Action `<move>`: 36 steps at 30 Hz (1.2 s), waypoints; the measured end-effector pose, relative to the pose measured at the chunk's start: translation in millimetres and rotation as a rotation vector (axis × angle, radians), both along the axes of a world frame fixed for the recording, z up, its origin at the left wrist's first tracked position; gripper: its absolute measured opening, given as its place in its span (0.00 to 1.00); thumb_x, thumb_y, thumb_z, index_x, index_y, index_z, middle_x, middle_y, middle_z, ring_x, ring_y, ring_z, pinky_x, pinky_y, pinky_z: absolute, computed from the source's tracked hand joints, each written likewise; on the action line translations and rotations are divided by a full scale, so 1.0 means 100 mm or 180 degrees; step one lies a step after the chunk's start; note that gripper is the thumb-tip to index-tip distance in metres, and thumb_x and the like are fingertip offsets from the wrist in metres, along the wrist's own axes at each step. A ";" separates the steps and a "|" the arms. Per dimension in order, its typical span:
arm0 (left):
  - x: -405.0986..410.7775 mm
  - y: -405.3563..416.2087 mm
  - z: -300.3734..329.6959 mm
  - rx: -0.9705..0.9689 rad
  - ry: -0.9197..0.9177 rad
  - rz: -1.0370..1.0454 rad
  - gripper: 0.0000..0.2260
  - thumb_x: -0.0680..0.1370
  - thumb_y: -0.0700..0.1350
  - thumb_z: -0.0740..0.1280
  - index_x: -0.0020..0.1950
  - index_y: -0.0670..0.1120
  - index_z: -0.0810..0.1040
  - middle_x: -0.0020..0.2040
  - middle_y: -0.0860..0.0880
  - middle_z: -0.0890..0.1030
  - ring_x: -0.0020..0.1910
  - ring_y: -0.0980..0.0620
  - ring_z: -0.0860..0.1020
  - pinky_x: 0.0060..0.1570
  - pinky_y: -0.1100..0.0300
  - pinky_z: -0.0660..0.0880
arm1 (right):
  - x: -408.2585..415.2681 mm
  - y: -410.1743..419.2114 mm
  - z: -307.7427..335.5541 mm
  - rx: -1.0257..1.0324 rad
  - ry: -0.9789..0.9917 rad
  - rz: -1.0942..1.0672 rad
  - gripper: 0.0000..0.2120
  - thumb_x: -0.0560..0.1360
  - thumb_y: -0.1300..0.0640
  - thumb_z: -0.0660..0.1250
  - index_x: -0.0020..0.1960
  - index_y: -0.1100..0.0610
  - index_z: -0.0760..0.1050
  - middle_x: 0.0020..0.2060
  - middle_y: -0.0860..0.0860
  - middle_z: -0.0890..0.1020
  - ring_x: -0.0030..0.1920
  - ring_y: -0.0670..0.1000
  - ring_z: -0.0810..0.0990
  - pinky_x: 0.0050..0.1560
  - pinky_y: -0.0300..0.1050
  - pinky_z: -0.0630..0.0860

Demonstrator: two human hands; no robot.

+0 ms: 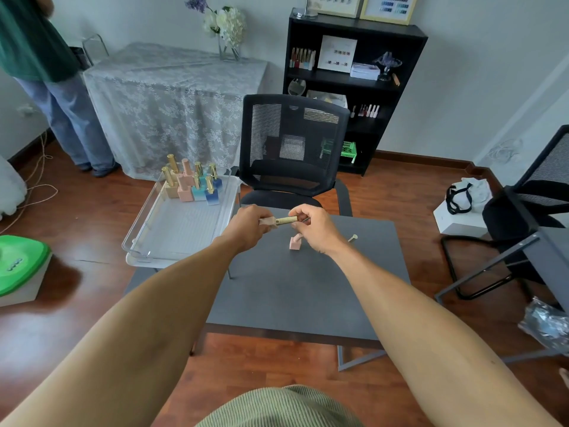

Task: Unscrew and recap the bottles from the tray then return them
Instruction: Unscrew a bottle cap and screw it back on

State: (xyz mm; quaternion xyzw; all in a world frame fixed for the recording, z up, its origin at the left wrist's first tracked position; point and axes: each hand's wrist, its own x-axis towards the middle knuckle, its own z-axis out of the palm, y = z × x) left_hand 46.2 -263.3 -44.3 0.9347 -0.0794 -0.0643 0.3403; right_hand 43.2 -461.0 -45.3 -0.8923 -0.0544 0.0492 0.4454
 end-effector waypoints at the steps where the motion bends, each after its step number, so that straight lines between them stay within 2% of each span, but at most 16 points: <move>1: 0.00 0.00 0.00 0.0015 -0.0010 -0.0015 0.03 0.80 0.44 0.70 0.50 0.48 0.85 0.41 0.48 0.81 0.40 0.49 0.76 0.36 0.59 0.73 | 0.00 0.00 0.00 0.0030 0.0024 -0.0010 0.08 0.79 0.66 0.70 0.56 0.56 0.82 0.47 0.54 0.83 0.47 0.59 0.83 0.51 0.60 0.84; 3: 0.00 0.01 0.00 0.0052 -0.0037 -0.0034 0.03 0.80 0.44 0.71 0.49 0.48 0.85 0.41 0.48 0.81 0.42 0.47 0.78 0.39 0.55 0.76 | -0.01 -0.01 0.01 0.0088 0.0047 -0.0017 0.07 0.80 0.65 0.69 0.55 0.57 0.82 0.46 0.57 0.84 0.45 0.63 0.84 0.49 0.62 0.84; 5: 0.00 0.01 0.00 0.0072 -0.0041 -0.0028 0.03 0.80 0.44 0.71 0.50 0.48 0.85 0.41 0.48 0.81 0.42 0.46 0.78 0.41 0.54 0.77 | 0.00 -0.01 -0.01 0.0049 0.0020 -0.0028 0.06 0.80 0.63 0.70 0.54 0.57 0.83 0.44 0.56 0.85 0.42 0.63 0.85 0.48 0.61 0.84; 8: -0.01 0.00 0.00 0.0128 -0.0050 -0.0021 0.04 0.80 0.44 0.71 0.52 0.47 0.85 0.42 0.48 0.81 0.42 0.48 0.78 0.38 0.58 0.74 | 0.01 -0.02 -0.02 0.0002 0.0022 -0.0039 0.05 0.80 0.62 0.70 0.51 0.57 0.84 0.41 0.59 0.84 0.35 0.57 0.82 0.44 0.60 0.82; 10: -0.01 0.00 0.00 0.0188 -0.0089 -0.0040 0.04 0.80 0.44 0.71 0.53 0.47 0.85 0.43 0.48 0.81 0.40 0.49 0.77 0.36 0.61 0.72 | 0.01 -0.03 -0.04 -0.0064 0.0021 -0.0017 0.05 0.80 0.62 0.69 0.49 0.58 0.84 0.39 0.61 0.84 0.34 0.53 0.78 0.41 0.59 0.81; 13: -0.02 0.01 0.00 0.0266 -0.0178 -0.0070 0.05 0.80 0.45 0.71 0.53 0.47 0.85 0.44 0.49 0.81 0.39 0.50 0.76 0.35 0.62 0.68 | 0.00 -0.04 -0.05 -0.0144 0.0064 0.0026 0.07 0.80 0.61 0.68 0.46 0.58 0.84 0.36 0.61 0.83 0.33 0.52 0.76 0.37 0.54 0.77; 15: -0.03 0.00 0.00 0.0317 -0.0228 -0.0102 0.05 0.80 0.46 0.71 0.53 0.46 0.85 0.44 0.50 0.80 0.40 0.50 0.75 0.36 0.61 0.70 | 0.01 -0.05 -0.06 -0.0197 0.0100 0.0021 0.07 0.80 0.60 0.68 0.45 0.58 0.84 0.36 0.61 0.83 0.33 0.51 0.76 0.37 0.53 0.76; 17: -0.03 -0.01 0.02 0.0365 -0.0289 -0.0117 0.06 0.80 0.46 0.70 0.54 0.46 0.84 0.48 0.49 0.80 0.43 0.49 0.76 0.40 0.58 0.74 | 0.02 -0.05 -0.06 -0.0252 0.0114 0.0024 0.08 0.80 0.60 0.68 0.45 0.58 0.84 0.36 0.60 0.83 0.33 0.54 0.78 0.39 0.58 0.80; 20: -0.04 -0.01 0.02 0.0405 -0.0395 -0.0129 0.07 0.80 0.46 0.70 0.57 0.46 0.84 0.52 0.48 0.80 0.47 0.49 0.76 0.43 0.57 0.74 | 0.04 -0.07 -0.06 -0.0235 0.0119 0.0059 0.08 0.81 0.60 0.68 0.46 0.58 0.84 0.36 0.58 0.84 0.39 0.61 0.84 0.44 0.61 0.83; 23: -0.03 -0.02 0.02 0.0430 -0.0442 -0.0139 0.09 0.81 0.46 0.70 0.58 0.46 0.83 0.53 0.48 0.80 0.48 0.50 0.76 0.43 0.60 0.69 | 0.05 -0.08 -0.06 -0.0261 0.0138 0.0055 0.07 0.81 0.59 0.69 0.47 0.55 0.85 0.35 0.55 0.85 0.40 0.57 0.85 0.45 0.57 0.84; 26: -0.03 -0.03 0.03 0.0461 -0.0457 -0.0175 0.08 0.81 0.46 0.69 0.58 0.46 0.83 0.54 0.48 0.80 0.48 0.49 0.76 0.45 0.59 0.71 | 0.05 -0.10 -0.07 -0.0257 0.0155 0.0065 0.08 0.81 0.59 0.69 0.47 0.53 0.86 0.34 0.54 0.85 0.35 0.51 0.84 0.46 0.55 0.84; 29: -0.03 -0.04 0.01 0.0458 -0.0435 -0.0161 0.08 0.81 0.46 0.69 0.57 0.46 0.83 0.53 0.48 0.79 0.47 0.49 0.76 0.44 0.60 0.70 | 0.05 -0.10 -0.07 -0.0107 0.0153 0.0065 0.08 0.81 0.61 0.68 0.48 0.57 0.85 0.36 0.57 0.85 0.34 0.49 0.81 0.47 0.57 0.83; 33: 0.01 -0.03 -0.02 0.0502 -0.0410 -0.0212 0.05 0.82 0.46 0.68 0.55 0.47 0.82 0.50 0.49 0.78 0.45 0.50 0.75 0.37 0.63 0.66 | 0.03 -0.06 -0.08 0.0272 0.0136 -0.0150 0.04 0.80 0.62 0.70 0.53 0.58 0.82 0.41 0.59 0.85 0.42 0.61 0.85 0.47 0.61 0.84; 36: 0.02 -0.02 -0.07 0.0489 -0.0333 -0.0230 0.04 0.82 0.45 0.67 0.51 0.48 0.81 0.47 0.49 0.78 0.42 0.49 0.75 0.35 0.60 0.66 | 0.03 -0.03 -0.12 0.0507 0.0189 -0.0307 0.03 0.79 0.62 0.71 0.53 0.58 0.81 0.42 0.57 0.86 0.39 0.57 0.85 0.48 0.64 0.84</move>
